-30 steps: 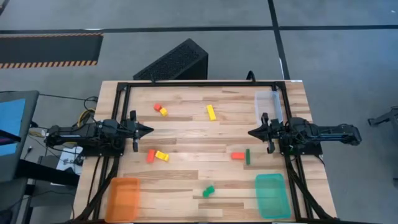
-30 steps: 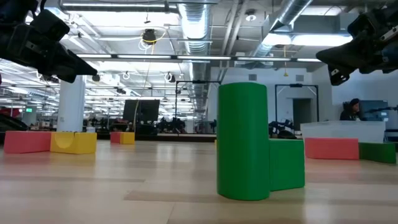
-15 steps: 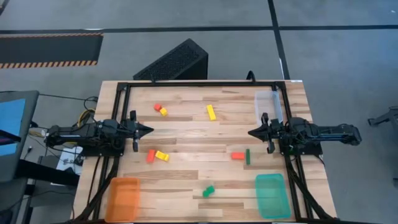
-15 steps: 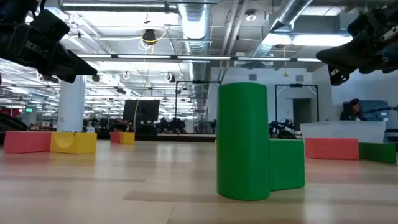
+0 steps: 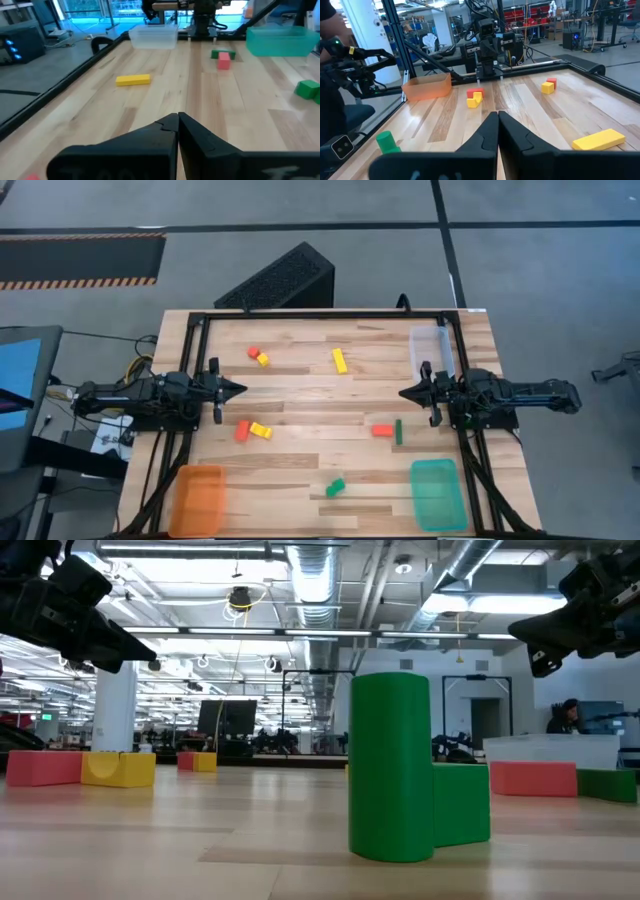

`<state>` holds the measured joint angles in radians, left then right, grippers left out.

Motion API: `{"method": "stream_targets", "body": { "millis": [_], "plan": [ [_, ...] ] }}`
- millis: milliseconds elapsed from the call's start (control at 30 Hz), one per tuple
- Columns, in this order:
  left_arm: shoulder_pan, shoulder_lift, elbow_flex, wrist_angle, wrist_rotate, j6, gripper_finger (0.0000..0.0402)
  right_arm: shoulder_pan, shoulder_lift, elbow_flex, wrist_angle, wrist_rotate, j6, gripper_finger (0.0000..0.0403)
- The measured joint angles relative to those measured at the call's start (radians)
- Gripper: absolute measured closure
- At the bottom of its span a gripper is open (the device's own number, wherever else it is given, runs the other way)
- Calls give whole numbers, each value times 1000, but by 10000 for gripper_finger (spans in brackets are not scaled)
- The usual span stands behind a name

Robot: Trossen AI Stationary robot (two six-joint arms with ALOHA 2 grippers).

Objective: Sort & place blocks by color

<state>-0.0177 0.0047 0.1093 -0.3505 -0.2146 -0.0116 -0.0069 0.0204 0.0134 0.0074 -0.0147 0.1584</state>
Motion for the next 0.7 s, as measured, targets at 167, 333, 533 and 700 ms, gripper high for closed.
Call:
{"method": "stream_targets", "body": {
  "millis": [167,333,533,700],
  "plan": [
    [1,0,0,-4,-109,0,401,0,0,0,0,0,0,376],
    [1,0,0,-3,-120,0,401,0,0,0,0,1,-7,376],
    [1,0,0,-1,-121,0,401,-1,0,-2,28,19,-226,376],
    [1,0,-1,19,-124,15,401,-3,-1,-3,292,77,-230,376]
  ]
}}
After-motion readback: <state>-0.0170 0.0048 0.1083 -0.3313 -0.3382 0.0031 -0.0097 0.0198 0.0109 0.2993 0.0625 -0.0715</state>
